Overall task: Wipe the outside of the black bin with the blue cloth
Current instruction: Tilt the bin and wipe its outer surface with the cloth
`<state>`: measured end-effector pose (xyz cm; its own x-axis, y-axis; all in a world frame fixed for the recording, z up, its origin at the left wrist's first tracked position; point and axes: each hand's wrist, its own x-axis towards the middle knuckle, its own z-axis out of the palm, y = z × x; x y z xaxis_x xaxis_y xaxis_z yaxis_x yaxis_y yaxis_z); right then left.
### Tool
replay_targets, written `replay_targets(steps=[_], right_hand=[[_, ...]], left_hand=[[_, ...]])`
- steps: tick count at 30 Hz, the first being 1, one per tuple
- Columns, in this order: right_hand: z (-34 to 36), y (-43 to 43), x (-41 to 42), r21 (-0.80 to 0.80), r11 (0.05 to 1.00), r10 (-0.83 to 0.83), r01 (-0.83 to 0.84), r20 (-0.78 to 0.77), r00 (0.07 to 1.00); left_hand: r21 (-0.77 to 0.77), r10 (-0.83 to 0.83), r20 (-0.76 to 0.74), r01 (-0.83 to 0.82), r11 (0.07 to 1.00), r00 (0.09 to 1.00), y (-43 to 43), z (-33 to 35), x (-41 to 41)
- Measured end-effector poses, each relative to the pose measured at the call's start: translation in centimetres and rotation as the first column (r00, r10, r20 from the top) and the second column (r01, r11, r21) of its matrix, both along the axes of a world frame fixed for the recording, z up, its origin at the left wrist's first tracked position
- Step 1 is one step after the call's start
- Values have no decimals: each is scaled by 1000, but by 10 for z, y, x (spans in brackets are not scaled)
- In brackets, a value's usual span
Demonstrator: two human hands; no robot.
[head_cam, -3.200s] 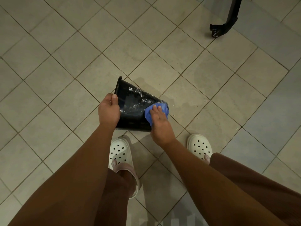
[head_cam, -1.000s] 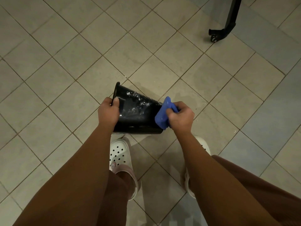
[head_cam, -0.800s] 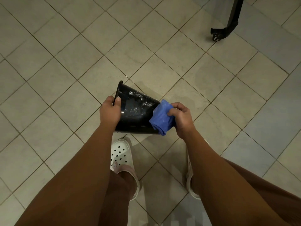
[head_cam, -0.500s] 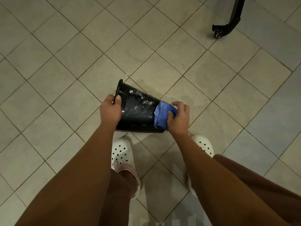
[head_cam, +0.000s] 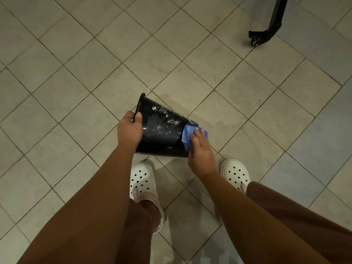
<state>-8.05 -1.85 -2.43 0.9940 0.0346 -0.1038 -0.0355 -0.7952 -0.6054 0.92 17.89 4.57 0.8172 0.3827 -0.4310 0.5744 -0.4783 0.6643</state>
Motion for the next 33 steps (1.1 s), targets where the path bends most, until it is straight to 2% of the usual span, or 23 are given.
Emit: replay_targets(steps=[3, 6, 8, 11, 13, 19, 23, 26, 28, 31, 33], right_hand=[[6, 9, 2, 64, 997, 48, -47, -13, 999], [7, 9, 17, 50, 990, 134, -132, -48, 990], [4, 3, 22, 29, 995, 99, -98, -46, 994], [0, -10, 18, 3, 999, -46, 47, -42, 998], [-3, -11, 6, -31, 998, -57, 57, 5, 998], [1, 7, 10, -1, 995, 104, -104, 64, 992], [2, 13, 24, 3, 1000, -1, 1, -20, 1000], [3, 15, 11, -22, 996, -82, 81, -24, 996], [2, 18, -4, -32, 999, -14, 14, 19, 1000], [4, 22, -11, -1, 985, 172, -173, 90, 981], [7, 22, 1, 25, 975, 218, -222, 105, 970]], left_hand=[[-38, -25, 20, 26, 999, 999, -2, 0, -1], [-34, -37, 41, 39, 999, 998, -2, 0, -3], [-27, -25, 41, 26, 999, 999, -2, -1, -3], [4, -9, 43, 9, 1000, 999, -2, -1, -3], [12, -17, 33, 17, 1000, 999, -2, -1, -2], [16, -34, 27, 34, 999, 999, -1, 1, -3], [-6, 2, 18, -2, 1000, 1000, -2, 0, -6], [-5, 6, 11, -6, 1000, 1000, -3, 2, -3], [-54, 47, -13, -48, 997, 999, -2, 3, -1], [-111, 82, -39, -86, 990, 996, 1, 2, -1], [-157, 94, -28, -97, 983, 995, -1, 6, 0]])
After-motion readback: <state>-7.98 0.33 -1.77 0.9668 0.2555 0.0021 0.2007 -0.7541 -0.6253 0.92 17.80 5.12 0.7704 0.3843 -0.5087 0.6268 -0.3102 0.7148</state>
